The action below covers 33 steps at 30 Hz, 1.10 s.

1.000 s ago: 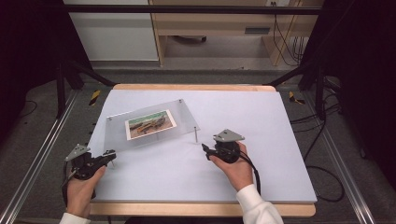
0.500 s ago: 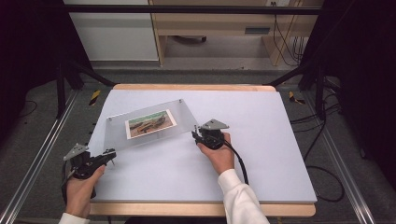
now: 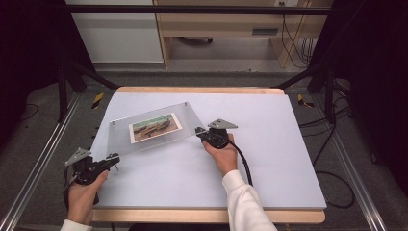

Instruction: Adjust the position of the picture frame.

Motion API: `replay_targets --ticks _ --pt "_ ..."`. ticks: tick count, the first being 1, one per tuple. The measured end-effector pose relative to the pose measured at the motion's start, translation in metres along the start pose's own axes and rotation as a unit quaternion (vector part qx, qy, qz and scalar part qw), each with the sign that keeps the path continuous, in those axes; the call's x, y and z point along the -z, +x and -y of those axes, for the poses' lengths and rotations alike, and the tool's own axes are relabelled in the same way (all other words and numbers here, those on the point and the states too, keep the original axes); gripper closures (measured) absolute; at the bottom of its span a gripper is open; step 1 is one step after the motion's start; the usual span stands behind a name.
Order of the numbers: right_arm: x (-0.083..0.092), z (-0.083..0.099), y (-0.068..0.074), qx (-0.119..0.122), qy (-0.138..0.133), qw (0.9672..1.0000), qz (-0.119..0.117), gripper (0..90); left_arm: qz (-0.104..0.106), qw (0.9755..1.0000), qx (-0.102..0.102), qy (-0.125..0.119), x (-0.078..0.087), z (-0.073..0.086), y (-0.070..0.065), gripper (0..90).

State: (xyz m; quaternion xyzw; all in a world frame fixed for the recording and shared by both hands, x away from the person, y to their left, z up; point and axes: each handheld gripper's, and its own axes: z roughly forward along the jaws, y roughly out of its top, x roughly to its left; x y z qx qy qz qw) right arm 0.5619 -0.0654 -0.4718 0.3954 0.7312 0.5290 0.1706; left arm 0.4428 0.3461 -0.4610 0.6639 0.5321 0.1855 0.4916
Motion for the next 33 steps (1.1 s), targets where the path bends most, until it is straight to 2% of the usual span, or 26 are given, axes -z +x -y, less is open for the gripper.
replay_targets --ticks 3,7,13,16,21,26,30,33 --pt "0.0002 -0.0008 -0.0001 0.000 0.003 1.0000 -0.001 84.1 0.000 1.0000 -0.002 -0.001 -0.0007 0.0002 0.0004 83.6" --pt "0.0001 -0.0028 -0.0005 -0.016 0.013 0.9998 -0.008 83.7 0.005 1.0000 0.002 -0.006 -0.0035 -0.0001 0.0025 82.3" --pt "0.0001 -0.0071 -0.0007 -0.007 0.025 0.9996 -0.009 83.9 0.005 0.9999 -0.001 -0.012 -0.0098 -0.0011 0.0028 78.9" --pt "0.0000 -0.0065 -0.0007 -0.008 0.027 0.9996 -0.009 83.9 0.004 0.9999 -0.002 -0.011 -0.0090 -0.0013 0.0022 82.7" --pt "-0.0003 -0.0063 -0.0006 -0.009 0.029 0.9995 -0.010 83.3 0.001 0.9999 -0.007 -0.009 -0.0089 -0.0015 0.0020 83.5" --pt "-0.0026 -0.0063 -0.0009 -0.015 0.033 0.9993 -0.014 78.0 0.000 0.9999 -0.009 -0.006 -0.0089 -0.0014 0.0019 83.6" --pt "-0.0041 -0.0068 0.0001 -0.011 0.034 0.9993 -0.010 83.1 0.000 1.0000 -0.008 -0.005 -0.0089 -0.0015 0.0020 83.5" --pt "-0.0043 -0.0073 -0.0008 -0.013 0.036 0.9992 -0.012 83.4 0.000 1.0000 -0.008 -0.006 -0.0089 -0.0015 0.0021 83.4"
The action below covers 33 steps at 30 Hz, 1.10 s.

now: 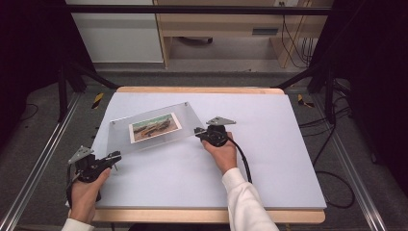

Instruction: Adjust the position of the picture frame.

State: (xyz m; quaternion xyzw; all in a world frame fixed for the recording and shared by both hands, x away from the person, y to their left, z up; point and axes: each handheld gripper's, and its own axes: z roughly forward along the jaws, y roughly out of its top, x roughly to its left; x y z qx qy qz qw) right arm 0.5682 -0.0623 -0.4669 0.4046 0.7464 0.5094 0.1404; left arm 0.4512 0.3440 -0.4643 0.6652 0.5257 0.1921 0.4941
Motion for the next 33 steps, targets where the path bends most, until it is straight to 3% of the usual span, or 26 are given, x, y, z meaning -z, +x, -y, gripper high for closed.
replay_targets --ticks 6,8,12,14,26,33 --pt "0.000 -0.001 0.000 -0.002 0.007 1.0000 0.002 83.6 -0.009 0.9999 0.001 -0.005 0.000 0.000 0.000 78.2" --pt "0.000 -0.001 0.001 -0.004 0.005 1.0000 0.001 83.7 -0.009 0.9999 0.000 -0.009 0.001 -0.001 0.000 81.8" --pt "0.001 -0.003 0.004 -0.006 -0.003 1.0000 0.006 84.0 -0.025 0.9991 -0.028 -0.018 0.004 -0.004 -0.004 83.8" --pt "0.004 -0.005 0.005 -0.002 -0.010 0.9999 0.008 84.3 -0.027 0.9988 -0.033 -0.023 0.006 -0.006 -0.007 83.9" --pt "0.031 -0.015 0.012 0.009 -0.031 0.9992 0.023 84.8 0.002 0.9976 -0.034 -0.060 0.017 -0.015 -0.020 83.3" --pt "0.050 -0.016 0.010 0.010 -0.033 0.9989 0.031 84.6 0.012 0.9974 -0.042 -0.058 0.017 -0.022 -0.034 83.0"
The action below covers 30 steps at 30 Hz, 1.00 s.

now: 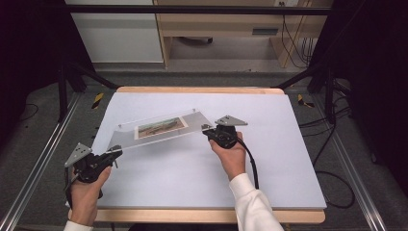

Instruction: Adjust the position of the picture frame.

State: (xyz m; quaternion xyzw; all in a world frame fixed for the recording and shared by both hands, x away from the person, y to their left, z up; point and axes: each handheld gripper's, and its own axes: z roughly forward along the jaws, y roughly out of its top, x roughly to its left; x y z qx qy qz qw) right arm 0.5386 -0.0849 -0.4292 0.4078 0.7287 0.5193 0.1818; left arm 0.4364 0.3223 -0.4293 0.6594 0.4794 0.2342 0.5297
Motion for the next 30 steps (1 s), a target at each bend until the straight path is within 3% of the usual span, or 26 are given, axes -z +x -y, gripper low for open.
replay_targets --ticks 6,17,30 --pt "0.025 0.002 -0.009 -0.002 -0.011 0.9997 0.020 84.5 0.021 0.9996 -0.019 0.001 -0.011 -0.008 -0.015 82.8" --pt "0.070 0.011 -0.032 -0.016 -0.031 0.9974 0.063 84.3 0.066 0.9968 -0.045 -0.002 -0.047 -0.023 -0.045 82.7" --pt "0.115 0.035 -0.055 -0.038 -0.052 0.9912 0.116 84.2 0.104 0.9922 -0.068 0.001 -0.086 -0.027 -0.076 82.7"
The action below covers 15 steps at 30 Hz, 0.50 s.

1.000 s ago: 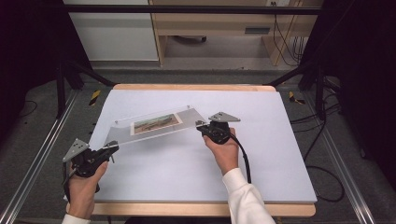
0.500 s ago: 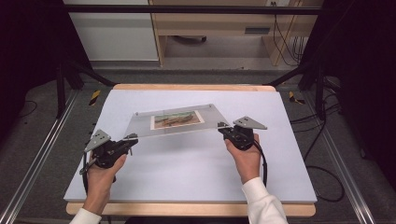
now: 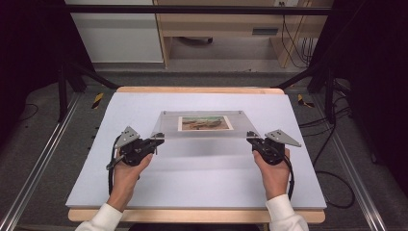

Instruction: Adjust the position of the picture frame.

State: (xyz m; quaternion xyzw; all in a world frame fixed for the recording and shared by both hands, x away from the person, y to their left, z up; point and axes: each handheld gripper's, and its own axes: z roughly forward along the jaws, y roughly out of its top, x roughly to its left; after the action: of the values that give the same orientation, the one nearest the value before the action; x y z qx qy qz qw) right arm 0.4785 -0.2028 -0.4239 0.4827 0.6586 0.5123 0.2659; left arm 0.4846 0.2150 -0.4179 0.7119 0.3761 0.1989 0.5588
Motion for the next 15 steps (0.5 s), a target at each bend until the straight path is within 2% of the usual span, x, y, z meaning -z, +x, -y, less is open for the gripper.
replay_targets --ticks 7,15 --pt "0.017 0.009 -0.009 -0.008 -0.004 0.9998 0.018 84.2 0.019 0.9998 -0.009 0.003 -0.014 0.002 -0.009 82.6" --pt "0.029 0.018 -0.009 -0.020 -0.007 0.9993 0.030 84.3 0.024 0.9996 -0.015 0.004 -0.013 0.005 -0.015 82.6"
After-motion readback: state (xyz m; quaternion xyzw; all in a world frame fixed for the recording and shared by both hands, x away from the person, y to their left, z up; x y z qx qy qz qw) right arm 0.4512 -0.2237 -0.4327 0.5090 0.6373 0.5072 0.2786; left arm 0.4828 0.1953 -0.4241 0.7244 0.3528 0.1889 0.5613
